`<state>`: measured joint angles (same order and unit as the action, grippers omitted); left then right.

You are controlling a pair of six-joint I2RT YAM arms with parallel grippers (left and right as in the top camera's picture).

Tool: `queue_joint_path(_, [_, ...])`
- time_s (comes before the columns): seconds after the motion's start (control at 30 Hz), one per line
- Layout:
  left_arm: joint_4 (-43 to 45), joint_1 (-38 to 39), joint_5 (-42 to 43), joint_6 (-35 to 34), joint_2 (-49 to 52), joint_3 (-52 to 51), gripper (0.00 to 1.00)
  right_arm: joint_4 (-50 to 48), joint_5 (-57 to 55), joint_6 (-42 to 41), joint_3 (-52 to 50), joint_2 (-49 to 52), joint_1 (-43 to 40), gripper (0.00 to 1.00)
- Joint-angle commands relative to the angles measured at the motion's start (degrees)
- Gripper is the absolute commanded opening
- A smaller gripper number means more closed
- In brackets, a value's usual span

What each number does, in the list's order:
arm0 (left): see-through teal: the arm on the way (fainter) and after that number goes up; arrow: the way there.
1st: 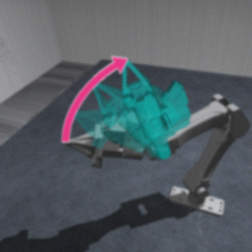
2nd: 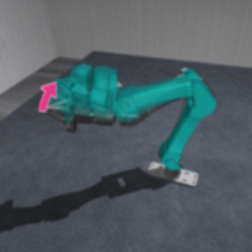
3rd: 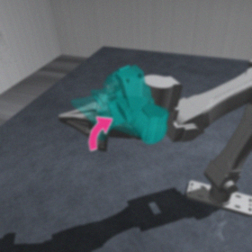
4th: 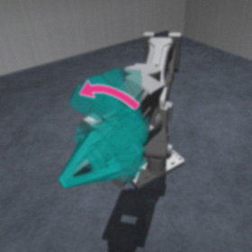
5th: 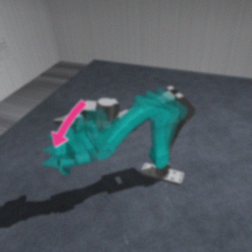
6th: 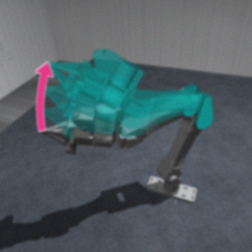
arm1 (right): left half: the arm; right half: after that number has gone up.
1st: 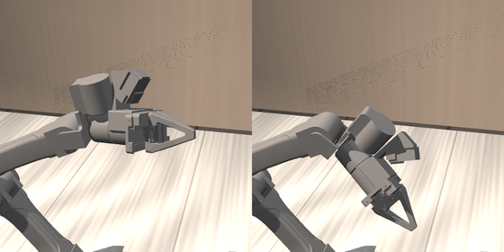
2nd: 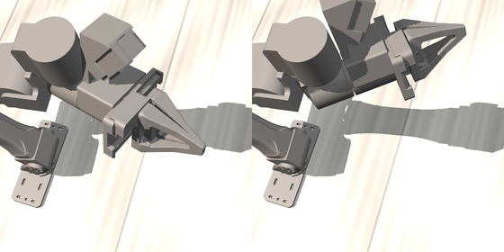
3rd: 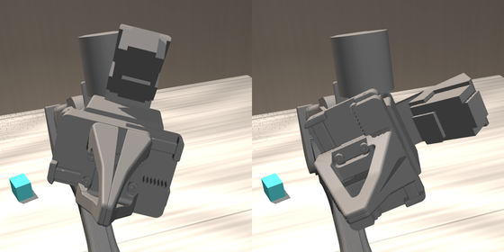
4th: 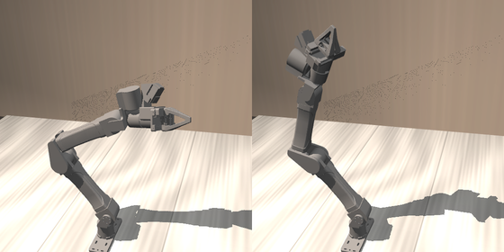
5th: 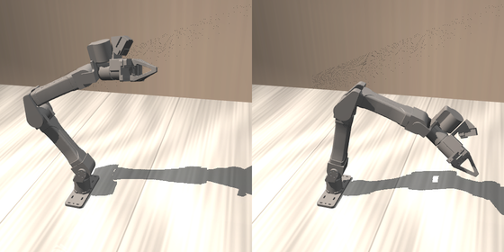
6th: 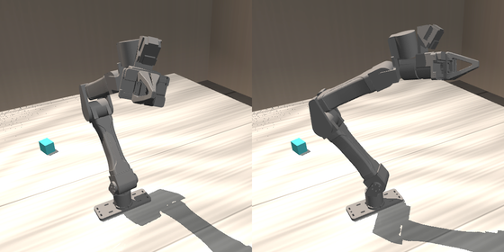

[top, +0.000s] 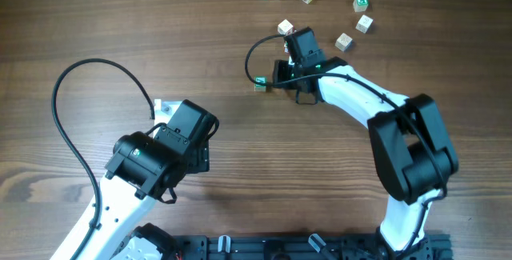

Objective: Form a circle
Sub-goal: 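Lower the red block and open the right gripper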

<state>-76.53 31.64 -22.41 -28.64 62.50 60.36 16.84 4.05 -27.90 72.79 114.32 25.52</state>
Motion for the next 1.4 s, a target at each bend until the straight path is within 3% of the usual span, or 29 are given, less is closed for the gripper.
queue_joint_path(0.0, [0.0,-0.3,0.5,-0.8,-0.4,-0.1,1.00,-2.6,-0.8,-0.7,2.3,-5.1,0.1,0.56])
queue_joint_path(0.03, [0.0,-0.3,0.5,-0.8,-0.4,-0.1,1.00,-2.8,-2.9,-0.8,2.3,-5.2,0.1,0.52])
queue_joint_path(0.2, [0.0,-0.3,0.5,-0.8,-0.4,-0.1,1.00,1.1,-12.3,-4.3,2.3,-4.0,0.1,0.16])
queue_joint_path(0.33, [0.0,-0.3,0.5,-0.8,-0.4,-0.1,1.00,2.3,-13.1,-4.0,2.0,-1.9,0.1,0.10])
queue_joint_path(0.97, [0.0,-0.3,0.5,-0.8,-0.4,-0.1,1.00,1.6,-12.6,-3.5,1.8,4.6,0.0,0.06])
queue_joint_path(1.37, [0.0,-0.3,0.5,-0.8,-0.4,-0.1,1.00,-2.6,-10.2,4.4,1.8,5.3,0.0,0.06])
